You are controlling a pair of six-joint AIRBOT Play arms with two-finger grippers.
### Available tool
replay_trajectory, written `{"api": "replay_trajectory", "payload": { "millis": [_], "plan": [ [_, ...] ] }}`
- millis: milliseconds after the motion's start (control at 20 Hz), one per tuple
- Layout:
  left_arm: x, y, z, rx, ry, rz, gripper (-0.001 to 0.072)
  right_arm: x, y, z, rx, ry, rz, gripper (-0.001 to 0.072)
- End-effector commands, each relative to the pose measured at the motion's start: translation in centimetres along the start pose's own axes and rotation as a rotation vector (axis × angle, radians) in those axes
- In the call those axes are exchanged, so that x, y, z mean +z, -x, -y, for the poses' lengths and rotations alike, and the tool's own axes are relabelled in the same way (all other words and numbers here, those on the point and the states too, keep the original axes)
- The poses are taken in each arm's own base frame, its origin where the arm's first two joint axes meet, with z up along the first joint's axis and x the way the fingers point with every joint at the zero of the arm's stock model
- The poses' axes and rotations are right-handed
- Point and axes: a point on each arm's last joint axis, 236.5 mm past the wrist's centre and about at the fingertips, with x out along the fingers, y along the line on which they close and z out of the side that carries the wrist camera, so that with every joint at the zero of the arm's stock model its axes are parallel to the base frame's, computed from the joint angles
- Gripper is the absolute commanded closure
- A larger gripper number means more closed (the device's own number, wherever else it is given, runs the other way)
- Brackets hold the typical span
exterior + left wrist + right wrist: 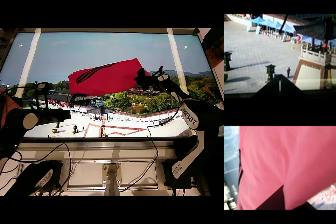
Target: Fold the clothes and pants, and hang the long-sleeved shirts on hangers.
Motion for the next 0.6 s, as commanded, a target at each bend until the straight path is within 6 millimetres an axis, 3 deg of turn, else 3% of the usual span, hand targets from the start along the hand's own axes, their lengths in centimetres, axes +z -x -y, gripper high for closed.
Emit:
{"api": "replay_trajectory", "payload": {
  "millis": [0,100,250,400,550],
  "plan": [
    [0.0,0.0,0.0,0.000,-0.002,0.000,0.0688,2.1,1.1,0.9,-0.013,-0.008,0.008,0.0708],
    [0.0,0.0,0.0,0.001,-0.002,0.001,0.0688,4.7,3.4,3.1,-0.061,0.010,0.000,0.0709],
    [0.0,0.0,0.0,0.001,-0.002,0.001,0.0688,9.9,10.0,10.4,-0.265,0.001,0.009,0.0709],
    [0.0,0.0,0.0,0.000,-0.001,0.001,0.0688,15.3,19.2,18.2,-0.436,0.004,0.060,0.0709],
    [0.0,0.0,0.0,0.000,0.000,0.001,0.0687,19.1,29.1,25.3,-0.543,-0.029,0.132,0.0709]
  ]
}}
